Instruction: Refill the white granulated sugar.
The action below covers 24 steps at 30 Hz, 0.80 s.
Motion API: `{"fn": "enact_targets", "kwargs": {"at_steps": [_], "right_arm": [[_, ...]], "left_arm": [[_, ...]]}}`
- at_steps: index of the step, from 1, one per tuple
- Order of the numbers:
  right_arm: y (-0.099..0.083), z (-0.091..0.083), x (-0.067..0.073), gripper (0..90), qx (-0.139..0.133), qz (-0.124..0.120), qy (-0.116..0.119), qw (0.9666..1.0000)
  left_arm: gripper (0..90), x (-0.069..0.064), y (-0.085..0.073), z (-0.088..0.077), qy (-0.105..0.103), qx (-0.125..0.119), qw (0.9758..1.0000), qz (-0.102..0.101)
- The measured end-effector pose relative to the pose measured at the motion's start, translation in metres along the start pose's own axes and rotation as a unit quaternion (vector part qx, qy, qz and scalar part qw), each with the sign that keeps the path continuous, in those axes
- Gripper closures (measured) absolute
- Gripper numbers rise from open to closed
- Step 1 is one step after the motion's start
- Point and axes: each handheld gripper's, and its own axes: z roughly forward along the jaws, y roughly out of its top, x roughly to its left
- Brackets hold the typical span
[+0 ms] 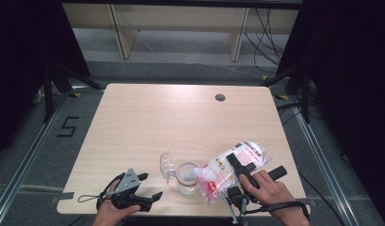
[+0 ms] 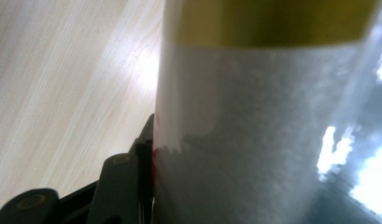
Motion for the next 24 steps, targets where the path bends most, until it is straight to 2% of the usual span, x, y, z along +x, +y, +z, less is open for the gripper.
{"fn": "enact_targets", "kwargs": {"at_steps": [1,3,4,5,6,7,8,11,12,14,19,22,24], "right_arm": [[-0.0001,-0.0001,0.0000,52.0,-0.001,0.000,0.001,1.0000],[-0.0006,-0.0014,0.0038,52.0,0.009,0.022,0.005,0.9997],[-0.0006,-0.0014,0.0038,52.0,0.009,0.022,0.005,0.9997],[-0.0006,-0.0009,0.0022,52.0,0.006,0.011,0.004,0.9999],[-0.0001,0.0004,0.0021,52.0,-0.004,0.013,0.001,0.9999],[-0.0003,-0.0003,0.0041,52.0,0.002,0.025,0.003,0.9997],[-0.0005,-0.0003,0.0041,52.1,0.003,0.026,0.003,0.9997],[-0.0008,-0.0002,0.0044,52.1,0.004,0.025,0.002,0.9997],[-0.0009,0.0005,0.0033,52.1,-0.001,0.017,0.000,0.9999],[-0.0009,0.0004,0.0031,52.2,0.000,0.014,0.000,0.9999],[-0.0007,0.0000,0.0033,52.2,0.002,0.014,-0.001,0.9999],[-0.0007,-0.0006,0.0049,52.3,0.008,0.024,0.001,0.9997],[-0.0012,-0.0003,0.0013,52.3,0.005,-0.004,0.001,1.0000]], "left_arm": [[15.4,-0.0001,-0.0001,0.0001,0.000,0.000,1.0000,0.001],[15.3,0.0001,0.0002,0.0002,0.000,0.001,1.0000,0.004],[15.3,0.0000,0.0002,0.0002,0.000,0.001,1.0000,0.003],[15.4,0.0001,0.0002,0.0002,0.000,0.001,1.0000,0.004],[15.4,0.0001,0.0001,0.0002,0.000,0.001,1.0000,0.004],[15.4,0.0000,0.0000,0.0001,0.000,0.000,1.0000,0.003],[15.4,0.0000,-0.0001,0.0000,0.000,0.001,1.0000,0.002],[15.4,0.0003,0.0000,0.0003,0.000,0.000,1.0000,0.003],[15.4,-0.0001,0.0000,0.0000,0.000,0.000,1.0000,0.002],[15.4,-0.0001,0.0004,-0.0006,0.003,0.001,1.0000,0.005],[15.4,0.0001,0.0001,0.0000,0.000,0.000,1.0000,0.003],[15.4,-0.0001,0.0000,0.0001,0.000,0.000,1.0000,0.001],[15.4,0.0000,0.0000,0.0001,0.000,0.000,1.0000,0.001]]}}
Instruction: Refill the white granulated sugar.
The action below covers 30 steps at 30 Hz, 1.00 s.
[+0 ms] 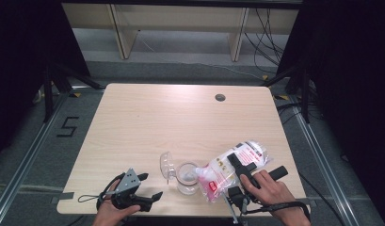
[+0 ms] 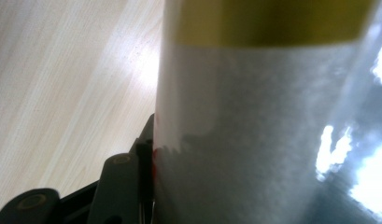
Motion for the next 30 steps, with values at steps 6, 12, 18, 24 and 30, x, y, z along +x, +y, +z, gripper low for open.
{"fn": "enact_targets", "kwargs": {"at_steps": [6,12,18,24,30], "right_arm": [[0.0005,0.0000,0.0022,52.4,-0.001,0.018,-0.002,0.9998],[0.0005,-0.0003,0.0030,52.4,0.001,0.027,0.000,0.9996],[-0.0001,0.0004,0.0015,52.5,-0.003,0.015,-0.002,0.9999],[-0.0014,-0.0002,-0.0001,52.6,0.004,0.007,-0.002,1.0000],[-0.0015,0.0001,0.0034,52.6,0.006,0.028,0.001,0.9996]], "left_arm": [[15.4,0.0003,-0.0002,0.0004,0.000,0.000,1.0000,0.002],[15.4,0.0004,0.0000,0.0001,0.000,0.000,1.0000,0.003],[15.3,0.0005,0.0000,0.0003,0.000,-0.001,1.0000,0.003],[15.4,0.0018,0.0000,-0.0003,0.004,0.007,0.9999,0.010],[15.4,0.0004,0.0000,0.0001,0.000,0.000,1.0000,0.003]]}}
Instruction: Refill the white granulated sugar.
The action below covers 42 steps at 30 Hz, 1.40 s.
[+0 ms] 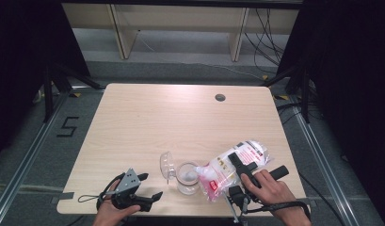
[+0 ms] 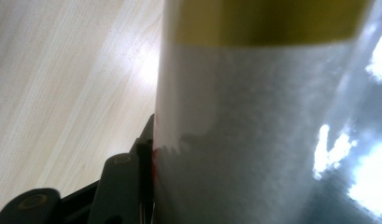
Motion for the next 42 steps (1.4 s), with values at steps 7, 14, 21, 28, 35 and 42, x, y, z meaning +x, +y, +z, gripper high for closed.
{"fn": "enact_targets", "kwargs": {"at_steps": [7,14,21,28,35,42], "right_arm": [[0.0019,0.0001,-0.0035,52.6,-0.003,-0.031,-0.003,0.9995],[0.0029,-0.0004,-0.0018,52.7,0.003,-0.025,-0.003,0.9997],[0.0045,0.0004,-0.0021,52.8,-0.003,-0.026,-0.001,0.9997],[0.0016,-0.0004,-0.0037,52.8,-0.002,-0.034,-0.001,0.9994],[0.0031,0.0001,-0.0010,52.9,0.003,-0.023,-0.002,0.9997],[0.0051,-0.0015,-0.0025,53.0,0.002,-0.025,0.000,0.9997]], "left_arm": [[15.4,-0.0001,0.0000,0.0002,0.000,0.000,1.0000,0.000],[15.4,-0.0003,0.0000,0.0000,0.000,0.000,1.0000,-0.001],[15.4,-0.0002,0.0001,0.0006,-0.001,0.001,1.0000,0.002],[15.4,-0.0015,-0.0002,0.0012,-0.001,-0.001,1.0000,-0.007],[15.4,-0.0007,0.0004,-0.0004,0.002,-0.001,1.0000,-0.003],[15.4,-0.0013,0.0000,0.0005,-0.001,-0.005,0.9999,-0.009]]}}
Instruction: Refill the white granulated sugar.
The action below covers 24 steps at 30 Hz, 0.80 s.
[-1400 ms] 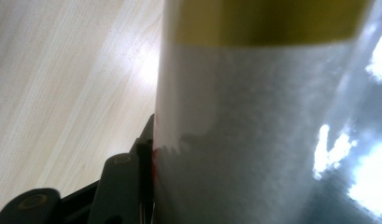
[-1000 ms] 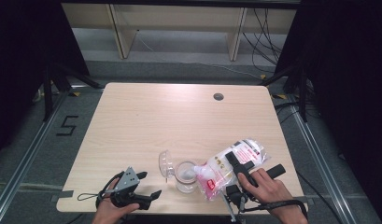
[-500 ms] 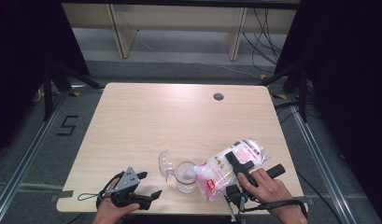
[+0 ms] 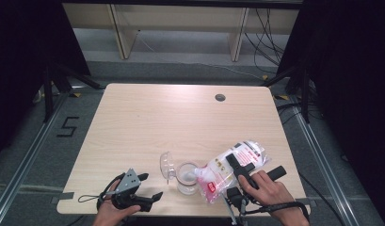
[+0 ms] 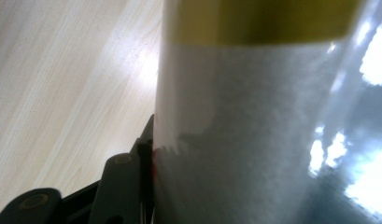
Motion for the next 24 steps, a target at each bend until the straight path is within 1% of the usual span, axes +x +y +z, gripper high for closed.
{"fn": "enact_targets", "kwargs": {"at_steps": [2,5,7,9,11,12,15,17,18,19,21,22,23,24], "right_arm": [[-0.0002,-0.0004,-0.0005,53.0,0.003,0.000,-0.002,1.0000],[-0.0006,-0.0010,-0.0004,53.0,0.003,0.002,-0.004,1.0000],[-0.0009,-0.0007,-0.0010,53.1,0.001,-0.001,-0.006,1.0000],[-0.0013,-0.0006,-0.0016,53.1,0.001,-0.002,-0.003,1.0000],[-0.0017,-0.0007,-0.0019,53.1,0.002,-0.003,-0.003,1.0000],[-0.0018,-0.0008,-0.0020,53.1,0.002,-0.003,-0.003,1.0000],[-0.0021,-0.0013,-0.0019,53.2,0.004,-0.002,-0.004,1.0000],[-0.0021,-0.0014,-0.0019,53.2,0.004,-0.003,-0.005,1.0000],[-0.0021,-0.0002,-0.0038,53.2,-0.004,-0.014,-0.006,0.9999],[-0.0020,-0.0002,-0.0033,53.2,-0.002,-0.012,-0.006,0.9999],[-0.0019,0.0000,-0.0033,53.2,-0.001,-0.013,-0.006,0.9999],[-0.0014,0.0010,-0.0016,53.2,-0.007,-0.002,-0.008,0.9999],[-0.0012,0.0009,-0.0015,53.2,-0.005,-0.002,-0.009,0.9999],[-0.0013,0.0006,-0.0022,53.2,-0.001,-0.011,-0.007,0.9999]], "left_arm": [[15.3,0.0006,0.0001,0.0001,0.000,0.001,1.0000,0.005],[15.3,0.0001,0.0002,0.0003,0.001,0.002,1.0000,0.004],[15.3,-0.0004,-0.0001,0.0008,0.000,0.000,1.0000,0.000],[15.4,0.0015,0.0004,0.0003,-0.001,0.004,0.9999,0.015],[15.4,-0.0008,-0.0004,0.0010,-0.001,0.001,1.0000,-0.002],[15.4,-0.0008,-0.0004,0.0010,-0.001,0.001,1.0000,-0.002],[15.4,0.0010,0.0002,0.0006,-0.001,0.000,0.9999,0.011],[15.3,0.0010,0.0003,0.0006,-0.001,0.000,0.9999,0.011],[15.4,0.0009,0.0003,0.0007,-0.002,0.000,0.9999,0.010],[15.4,0.0013,0.0004,0.0004,-0.002,0.002,0.9999,0.013],[15.3,0.0013,0.0004,0.0003,-0.002,0.003,0.9999,0.014],[15.3,0.0011,0.0003,0.0004,-0.001,0.002,0.9999,0.014],[15.4,0.0002,-0.0002,0.0000,0.000,0.005,1.0000,0.003],[15.4,0.0004,-0.0001,0.0000,0.000,0.005,1.0000,0.005]]}}
